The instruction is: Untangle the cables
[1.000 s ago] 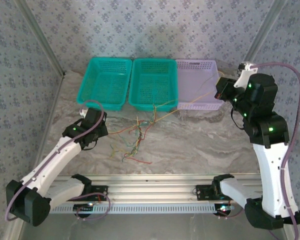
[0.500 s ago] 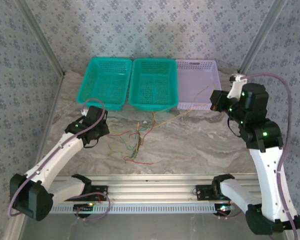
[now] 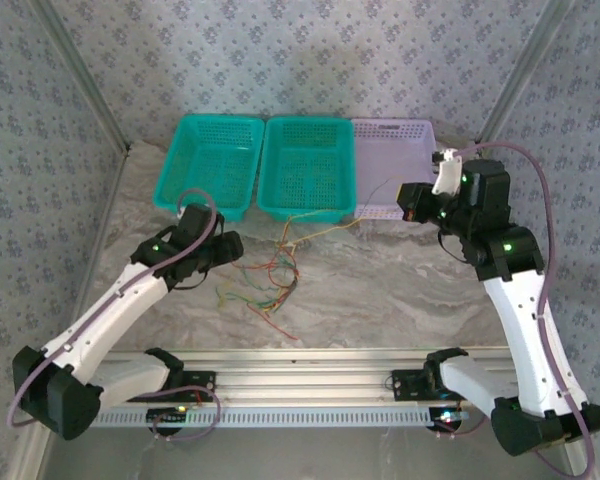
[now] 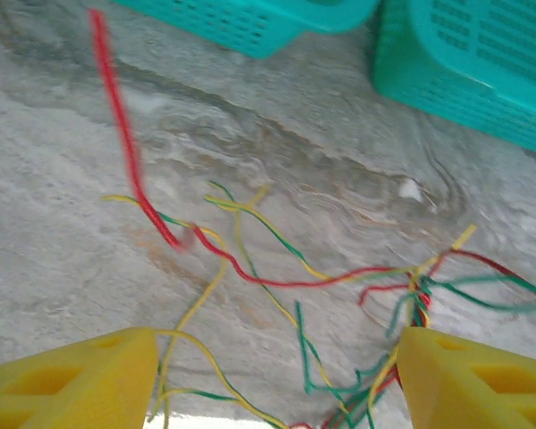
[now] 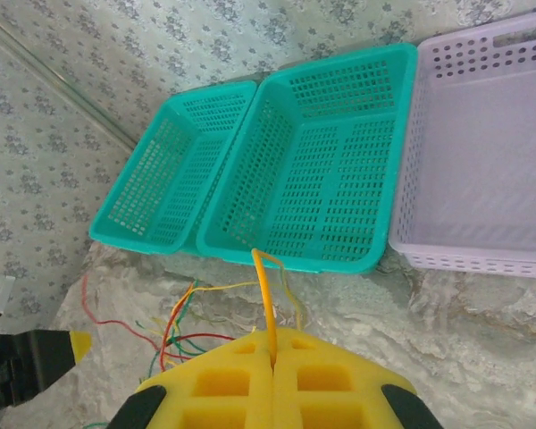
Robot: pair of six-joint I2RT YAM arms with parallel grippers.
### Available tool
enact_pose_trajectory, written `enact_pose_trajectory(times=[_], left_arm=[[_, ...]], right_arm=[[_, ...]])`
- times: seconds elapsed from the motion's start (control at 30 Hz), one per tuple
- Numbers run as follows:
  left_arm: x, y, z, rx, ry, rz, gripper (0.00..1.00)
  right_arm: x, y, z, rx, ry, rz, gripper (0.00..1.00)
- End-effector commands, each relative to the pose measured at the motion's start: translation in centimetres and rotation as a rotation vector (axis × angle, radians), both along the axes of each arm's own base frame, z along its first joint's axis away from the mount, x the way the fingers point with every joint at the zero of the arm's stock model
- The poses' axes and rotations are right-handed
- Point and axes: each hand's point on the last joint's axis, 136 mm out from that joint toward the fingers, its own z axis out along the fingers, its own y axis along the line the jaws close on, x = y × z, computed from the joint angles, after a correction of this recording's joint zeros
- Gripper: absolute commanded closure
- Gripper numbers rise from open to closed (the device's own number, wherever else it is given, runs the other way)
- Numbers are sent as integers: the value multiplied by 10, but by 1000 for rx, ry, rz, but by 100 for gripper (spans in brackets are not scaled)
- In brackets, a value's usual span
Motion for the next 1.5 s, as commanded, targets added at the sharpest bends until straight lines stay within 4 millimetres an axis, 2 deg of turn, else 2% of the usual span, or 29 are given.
enact_pose_trajectory(times=[0.0, 0.17, 0.33, 0.47, 0.63, 0.87, 0.97, 1.2, 1.47], left_arm=[[-15, -17, 22, -60, -30, -75, 25], [-32, -55, 22, -122, -53, -244, 24], [-44, -76, -4, -62, -25, -340, 23], [-45, -85, -22, -32, -9, -370, 24], [-41, -85, -44, 18, 20, -375, 24], [-29, -90, -66, 81, 26, -366, 27], [-23, -97, -73, 83, 25, -370, 32], [-16, -102, -81, 92, 20, -374, 53], [-14, -100, -83, 89, 4, -354, 73]], right_arm=[[1, 8, 5, 27, -11, 27, 100], [1, 13, 7, 23, -14, 37, 100], [2, 17, 8, 37, -17, 52, 100], [2, 20, 12, 53, -22, 65, 100], [1, 25, 19, 79, -33, 89, 100], [-5, 34, 24, 123, -24, 135, 100], [-7, 38, 34, 148, -48, 154, 100], [-16, 43, 50, 184, -68, 191, 100], [-19, 47, 55, 216, -71, 217, 100]])
